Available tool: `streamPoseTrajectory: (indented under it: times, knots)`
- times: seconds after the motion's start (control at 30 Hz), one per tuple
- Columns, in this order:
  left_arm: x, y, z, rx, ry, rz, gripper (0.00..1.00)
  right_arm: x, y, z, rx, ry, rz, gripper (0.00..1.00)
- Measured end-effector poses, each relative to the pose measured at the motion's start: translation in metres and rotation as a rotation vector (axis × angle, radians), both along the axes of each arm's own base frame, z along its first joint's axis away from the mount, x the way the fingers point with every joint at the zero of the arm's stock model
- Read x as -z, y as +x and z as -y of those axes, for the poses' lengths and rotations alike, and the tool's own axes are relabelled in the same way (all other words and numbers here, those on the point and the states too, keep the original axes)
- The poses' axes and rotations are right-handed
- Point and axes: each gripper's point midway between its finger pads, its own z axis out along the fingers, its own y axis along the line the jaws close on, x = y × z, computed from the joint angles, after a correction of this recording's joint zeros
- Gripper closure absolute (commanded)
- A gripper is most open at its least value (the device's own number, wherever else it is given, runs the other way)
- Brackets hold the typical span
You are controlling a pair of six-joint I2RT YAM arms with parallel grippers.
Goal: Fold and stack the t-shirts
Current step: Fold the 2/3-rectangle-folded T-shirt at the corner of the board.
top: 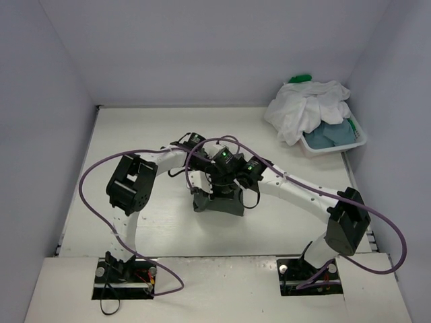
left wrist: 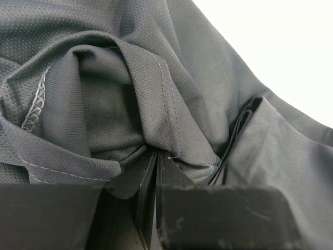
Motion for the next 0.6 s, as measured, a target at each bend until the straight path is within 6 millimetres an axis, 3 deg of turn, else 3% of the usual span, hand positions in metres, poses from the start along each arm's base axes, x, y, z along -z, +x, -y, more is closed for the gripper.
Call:
streamPoseTrajectory:
  times: [0.23, 0.6]
  knots:
    - [0.002, -0.033, -0.003, 0.094, 0.039, -0.062, 1.00, 0.000, 0.014, 0.007, 0.026, -0.001, 0.007, 1.00]
    - [0.002, -0.086, -0.029, 0.201, 0.091, -0.212, 1.00, 0.009, 0.035, 0.004, 0.035, -0.023, -0.003, 1.00]
